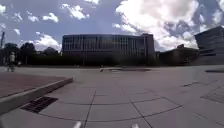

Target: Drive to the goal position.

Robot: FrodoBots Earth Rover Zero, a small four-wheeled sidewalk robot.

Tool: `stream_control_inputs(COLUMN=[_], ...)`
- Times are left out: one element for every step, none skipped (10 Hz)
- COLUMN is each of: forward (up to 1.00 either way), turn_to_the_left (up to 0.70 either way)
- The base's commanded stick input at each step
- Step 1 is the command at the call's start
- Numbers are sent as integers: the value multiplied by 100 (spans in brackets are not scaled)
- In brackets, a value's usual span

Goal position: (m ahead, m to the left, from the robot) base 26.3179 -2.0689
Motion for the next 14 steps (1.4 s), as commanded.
stream_control_inputs(forward=[6,6,5,6,6,6,6,6,6,6,6,6,5,5], turn_to_the_left=[0,0,0,0,0,0,0,0,0,0,0,0,0,0])
